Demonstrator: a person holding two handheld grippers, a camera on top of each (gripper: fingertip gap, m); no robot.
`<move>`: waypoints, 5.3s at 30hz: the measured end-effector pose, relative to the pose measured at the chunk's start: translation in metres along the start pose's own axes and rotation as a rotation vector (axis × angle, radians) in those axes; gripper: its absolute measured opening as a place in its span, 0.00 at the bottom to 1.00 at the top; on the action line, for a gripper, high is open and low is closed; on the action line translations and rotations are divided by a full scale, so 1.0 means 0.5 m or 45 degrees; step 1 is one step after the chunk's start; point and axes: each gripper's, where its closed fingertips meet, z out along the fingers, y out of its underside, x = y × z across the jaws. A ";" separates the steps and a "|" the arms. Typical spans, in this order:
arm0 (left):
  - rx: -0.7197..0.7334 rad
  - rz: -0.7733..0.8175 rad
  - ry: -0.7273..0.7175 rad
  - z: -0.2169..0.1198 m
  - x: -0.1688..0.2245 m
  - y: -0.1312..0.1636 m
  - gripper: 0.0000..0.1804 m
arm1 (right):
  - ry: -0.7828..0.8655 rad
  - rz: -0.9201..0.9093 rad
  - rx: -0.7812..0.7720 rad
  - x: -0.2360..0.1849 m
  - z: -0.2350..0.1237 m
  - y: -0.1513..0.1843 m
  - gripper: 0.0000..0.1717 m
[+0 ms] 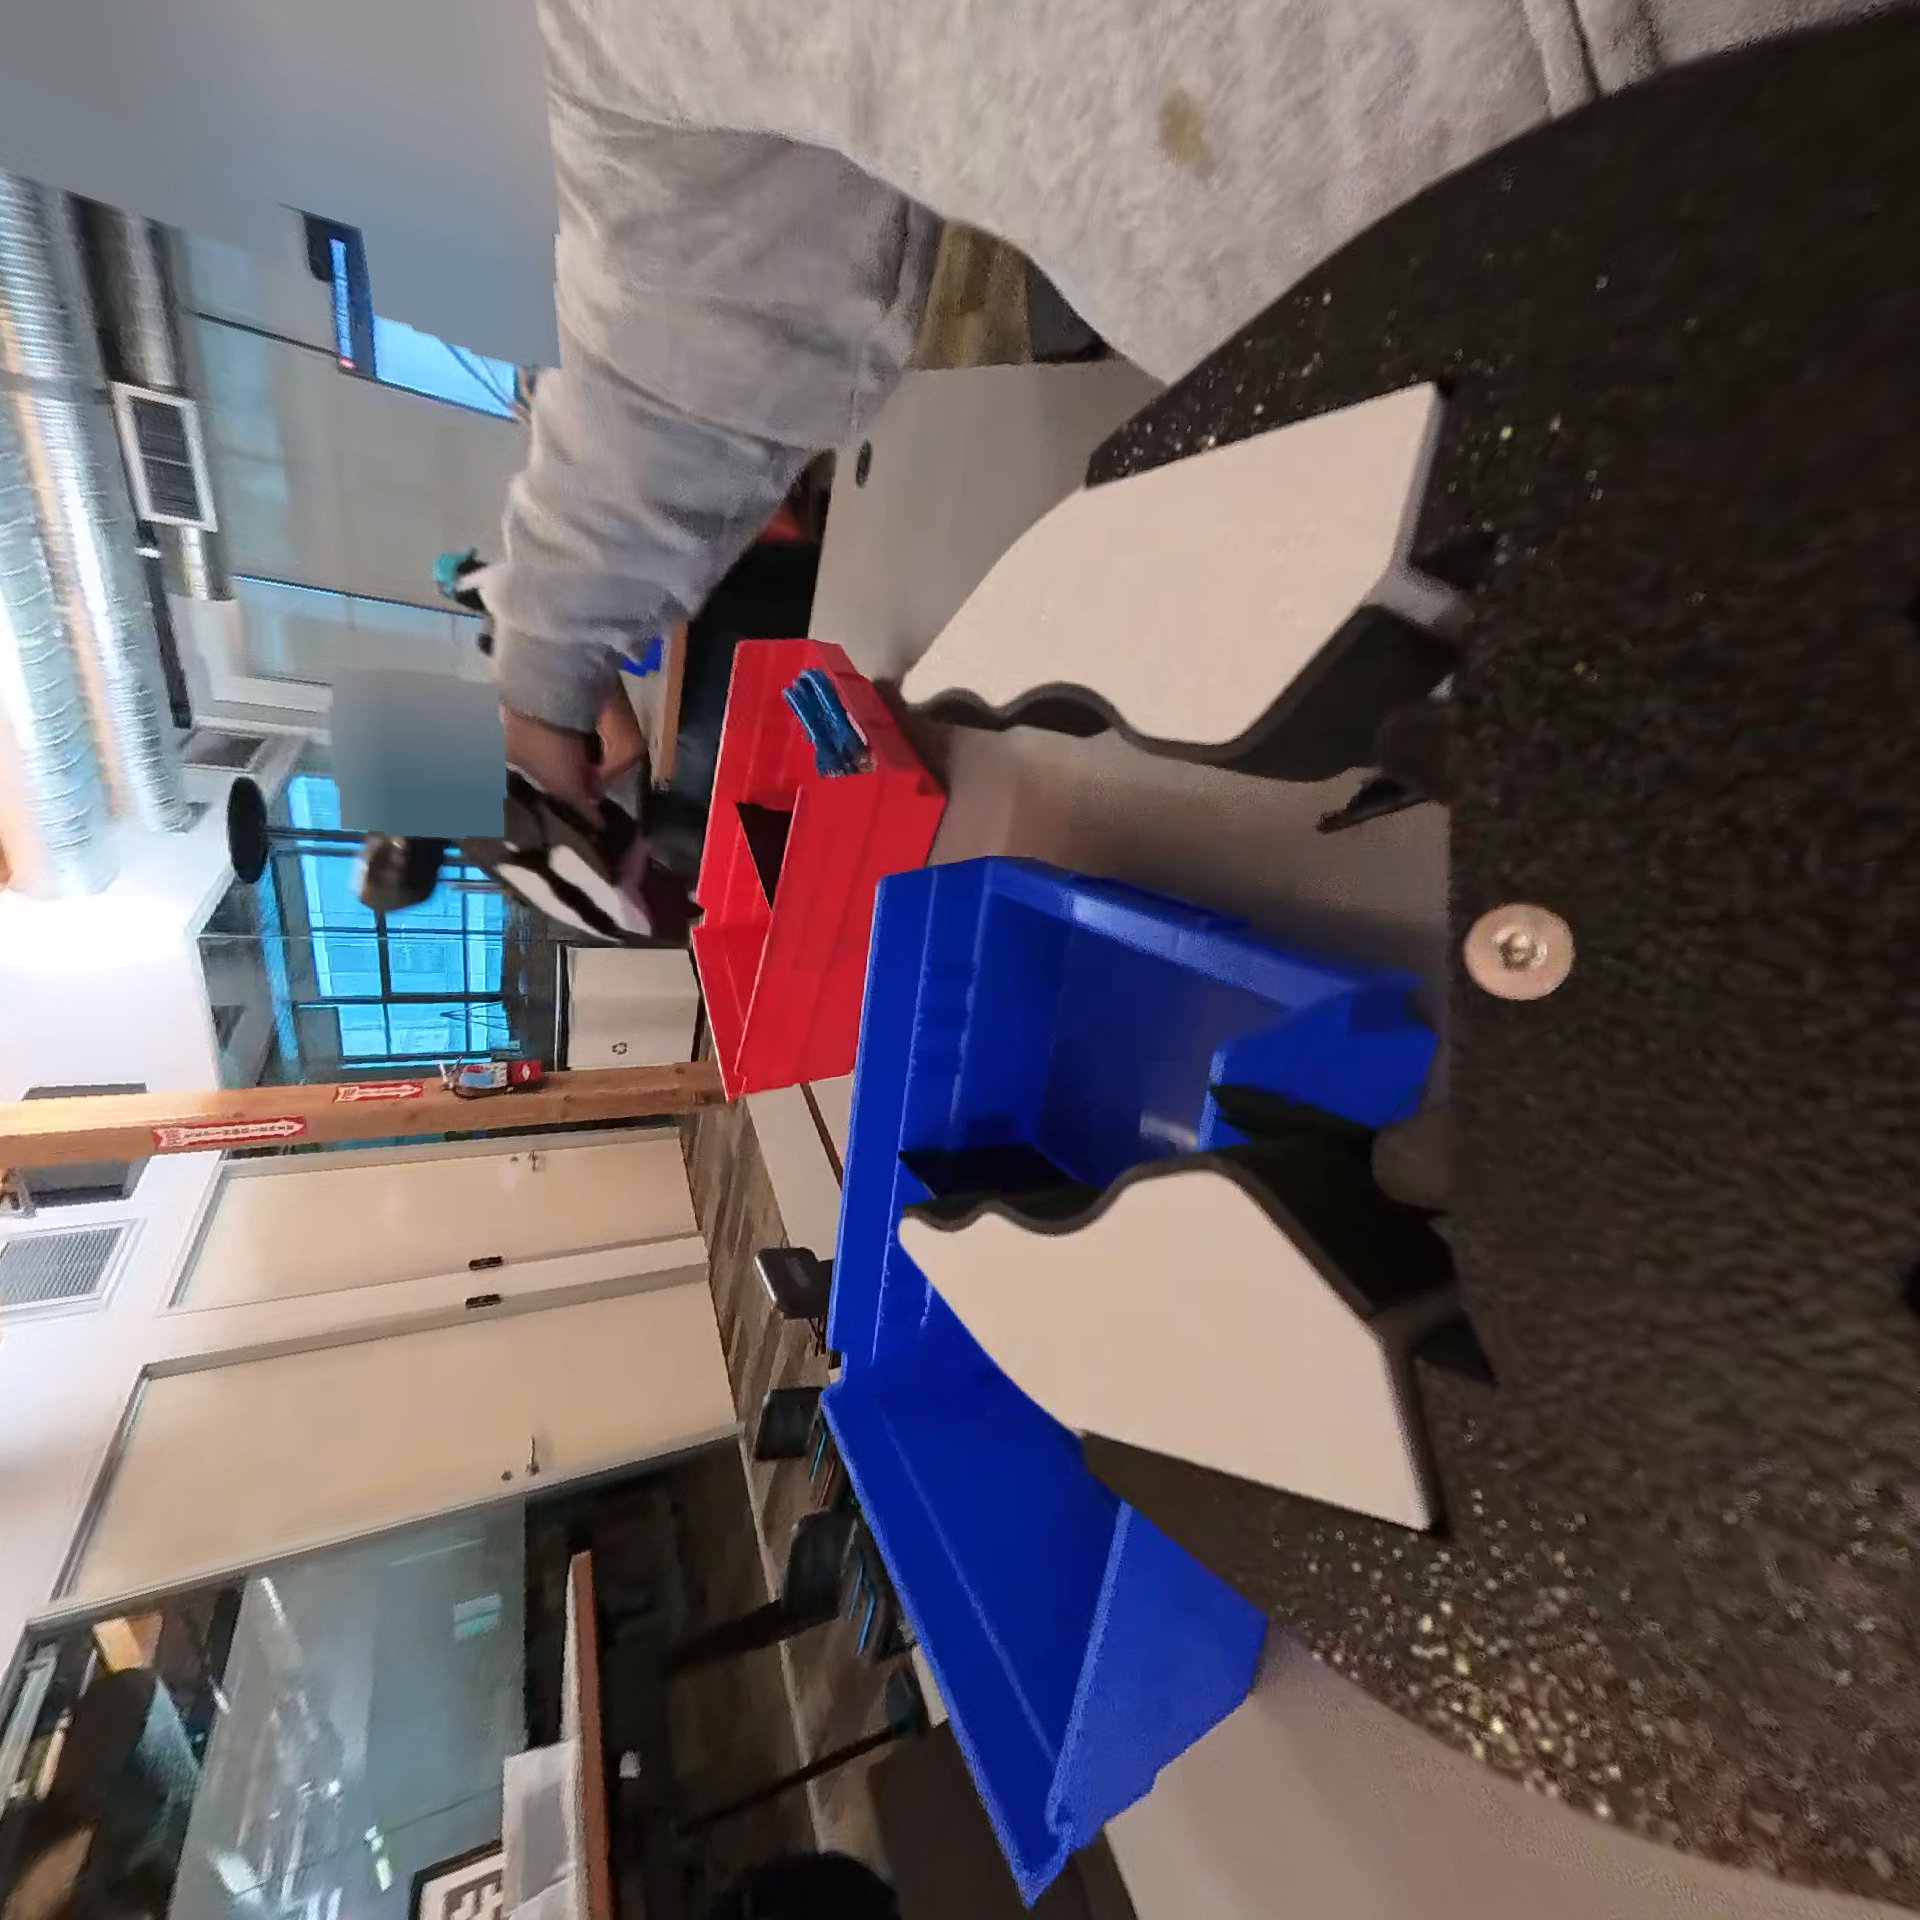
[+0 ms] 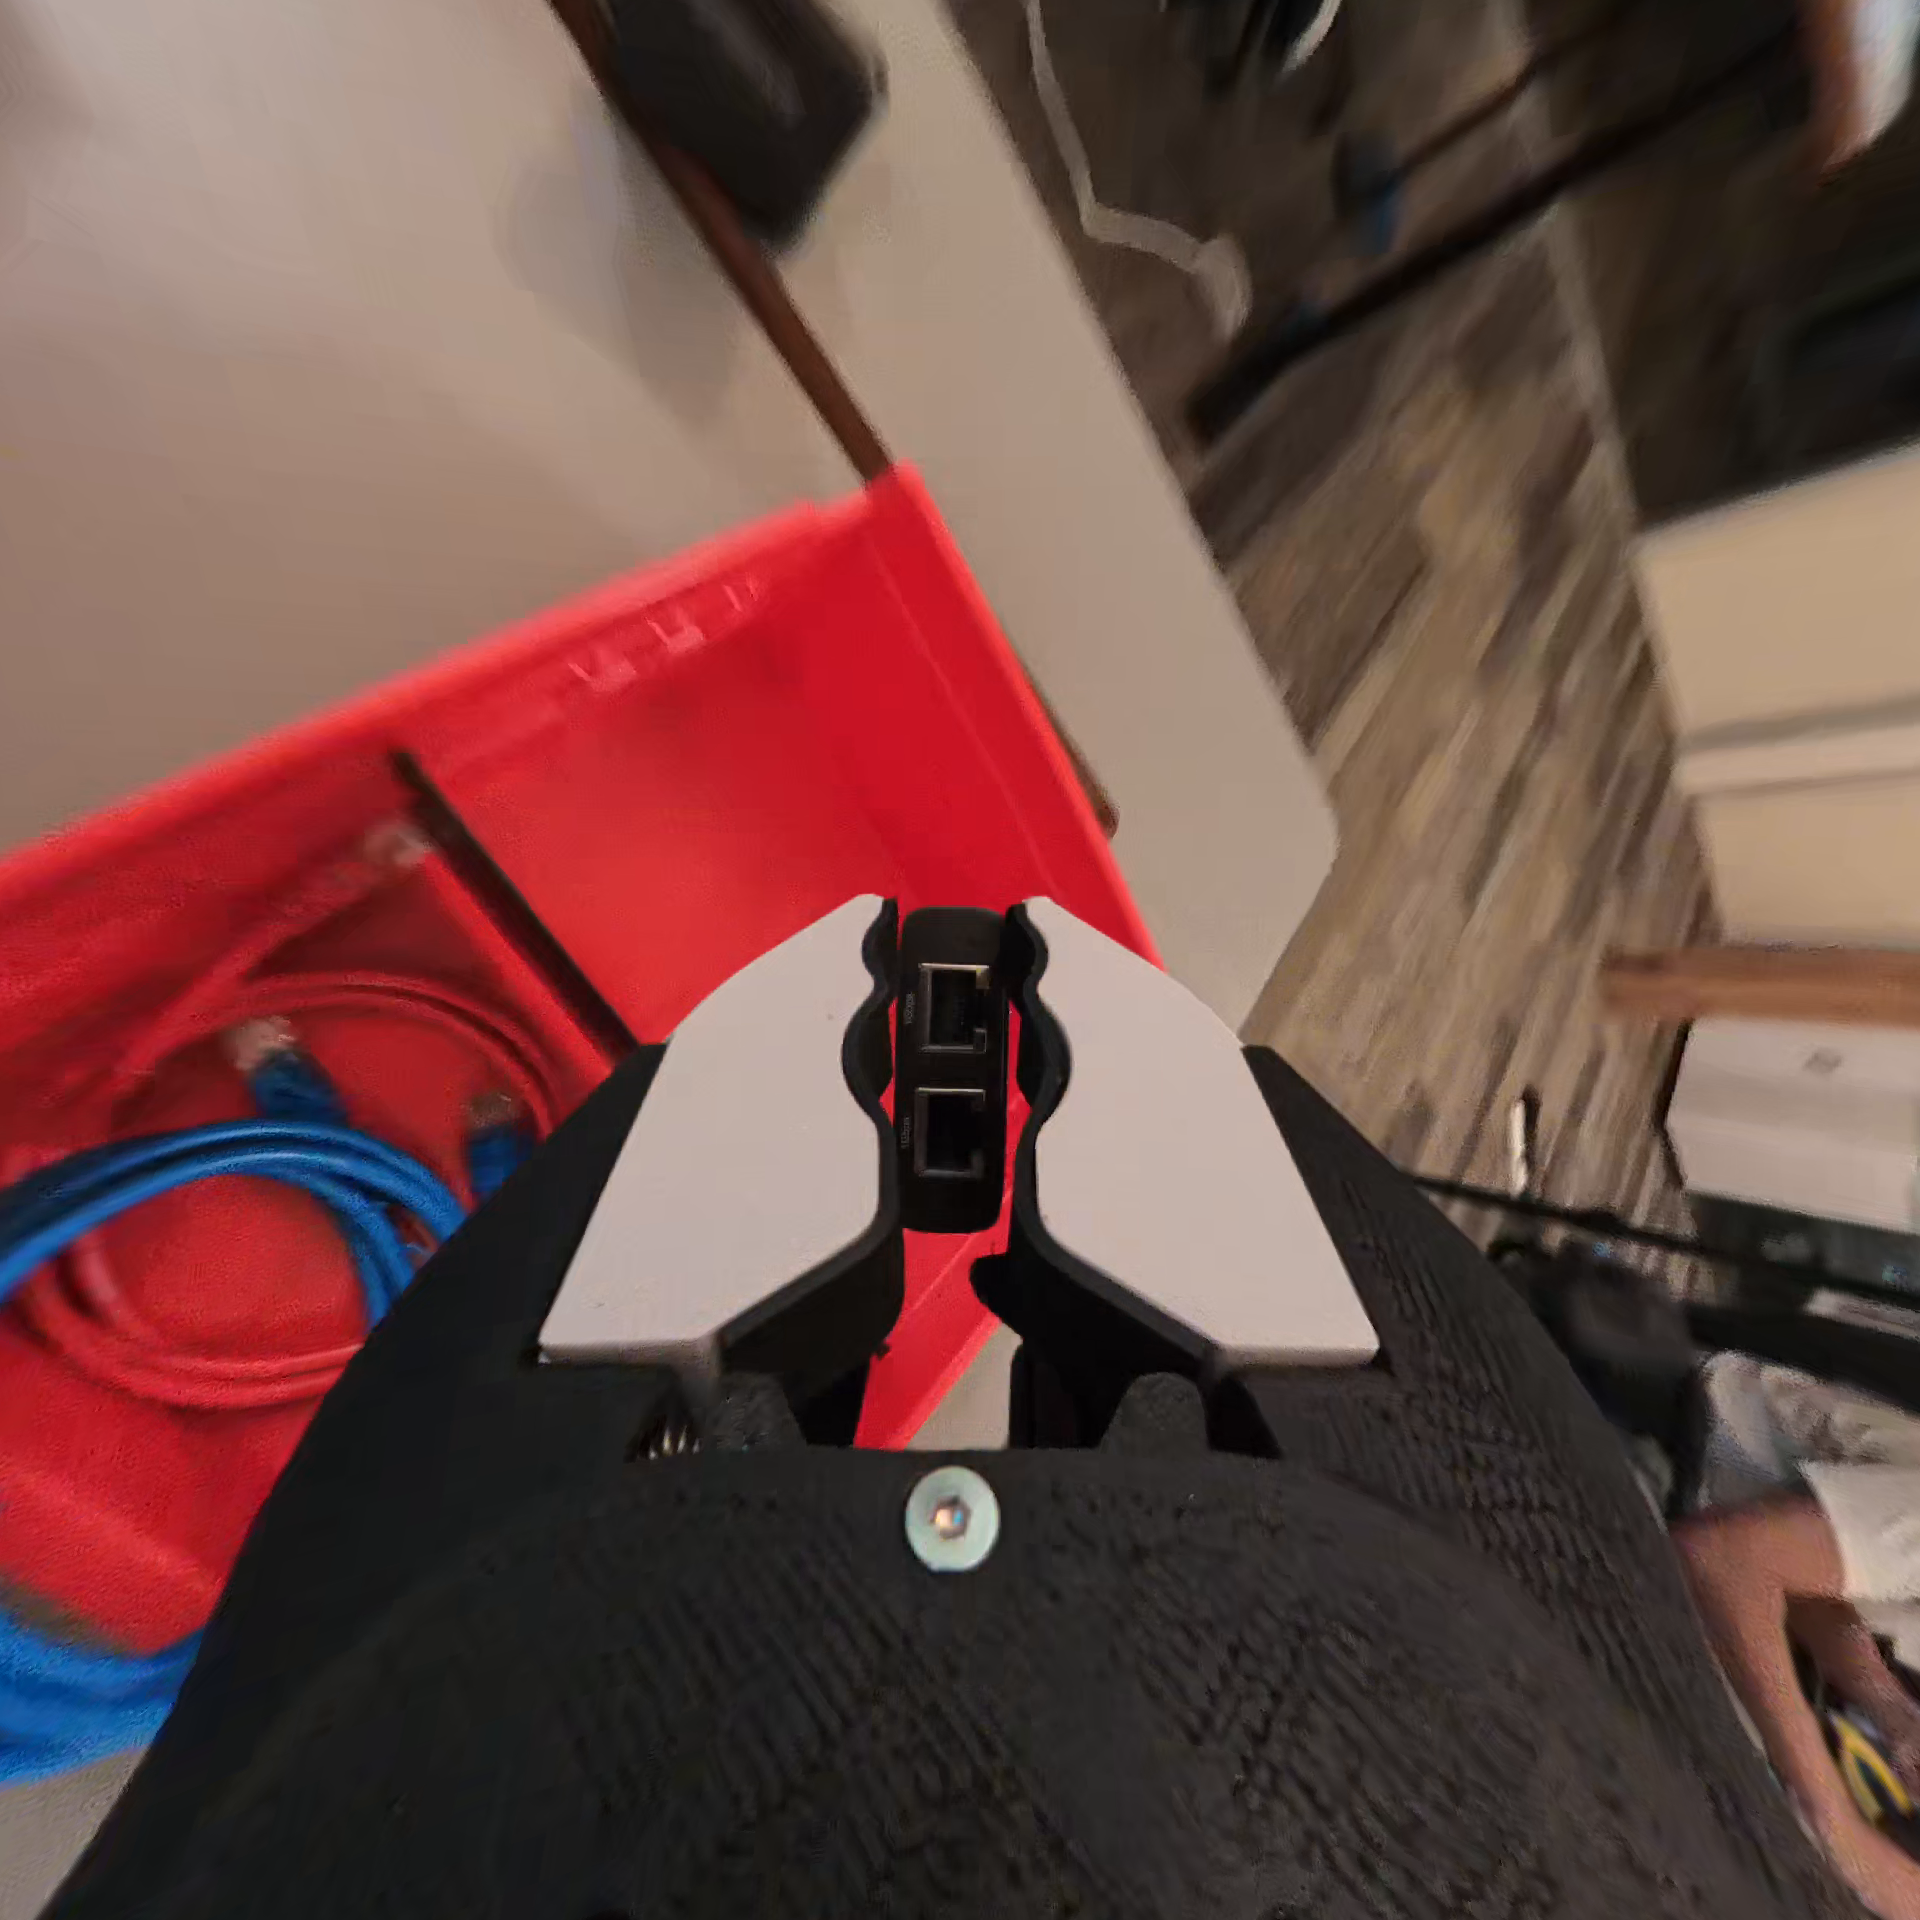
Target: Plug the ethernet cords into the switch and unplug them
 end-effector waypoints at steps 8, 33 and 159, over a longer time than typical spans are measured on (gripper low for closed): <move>0.008 -0.067 -0.072 -0.010 -0.011 0.014 0.45 | -0.156 -0.262 -0.545 -0.038 0.182 0.113 0.11; -0.279 -0.158 -0.379 0.027 -0.118 0.094 0.54 | -0.299 0.317 0.668 -0.543 -0.150 -0.260 0.34; -1.022 -0.326 -0.916 -0.439 -0.119 0.140 0.29 | -0.725 0.067 0.280 -0.896 -0.273 -0.498 0.21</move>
